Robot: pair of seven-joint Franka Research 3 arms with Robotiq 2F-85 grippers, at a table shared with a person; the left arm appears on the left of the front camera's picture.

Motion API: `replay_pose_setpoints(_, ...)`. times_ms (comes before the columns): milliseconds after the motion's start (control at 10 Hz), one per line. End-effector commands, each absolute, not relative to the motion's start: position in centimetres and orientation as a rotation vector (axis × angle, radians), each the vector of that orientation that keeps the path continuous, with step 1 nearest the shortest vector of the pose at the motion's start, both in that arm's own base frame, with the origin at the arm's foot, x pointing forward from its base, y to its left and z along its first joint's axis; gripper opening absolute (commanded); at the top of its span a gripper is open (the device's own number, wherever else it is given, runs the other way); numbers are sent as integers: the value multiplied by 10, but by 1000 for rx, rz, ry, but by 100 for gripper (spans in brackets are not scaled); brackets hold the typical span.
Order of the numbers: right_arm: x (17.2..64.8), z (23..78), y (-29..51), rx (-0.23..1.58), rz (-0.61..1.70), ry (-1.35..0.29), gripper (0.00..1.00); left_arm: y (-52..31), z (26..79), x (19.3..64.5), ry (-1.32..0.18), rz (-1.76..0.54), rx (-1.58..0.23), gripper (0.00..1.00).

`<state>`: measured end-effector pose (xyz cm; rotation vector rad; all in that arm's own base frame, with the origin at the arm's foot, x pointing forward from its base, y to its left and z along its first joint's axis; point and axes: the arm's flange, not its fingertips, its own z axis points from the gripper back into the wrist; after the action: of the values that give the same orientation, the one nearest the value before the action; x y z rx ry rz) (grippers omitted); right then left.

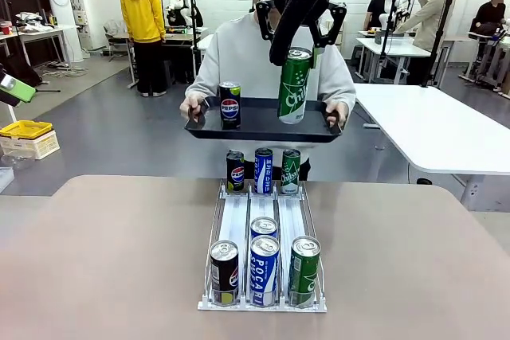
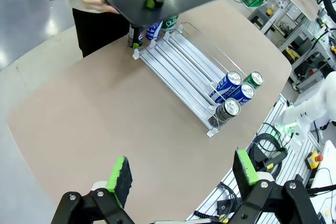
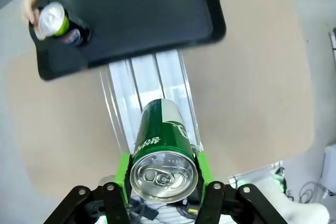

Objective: Retrieve and hand over the desired beverage to the person.
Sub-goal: Place the picked can on the Handle tray extended by the person.

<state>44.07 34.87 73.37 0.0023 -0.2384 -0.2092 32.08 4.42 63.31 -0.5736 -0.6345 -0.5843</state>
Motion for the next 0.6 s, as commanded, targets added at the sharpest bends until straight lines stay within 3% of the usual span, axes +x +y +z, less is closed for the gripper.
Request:
replay_pose_setpoints(0,440,736,348,-3,-220,-246,43,44,635,320,-625,-587,-579,100)
replay_pose_setpoints(500,440,736,348,-3,-220,-246,43,44,635,320,-625,-587,-579,100)
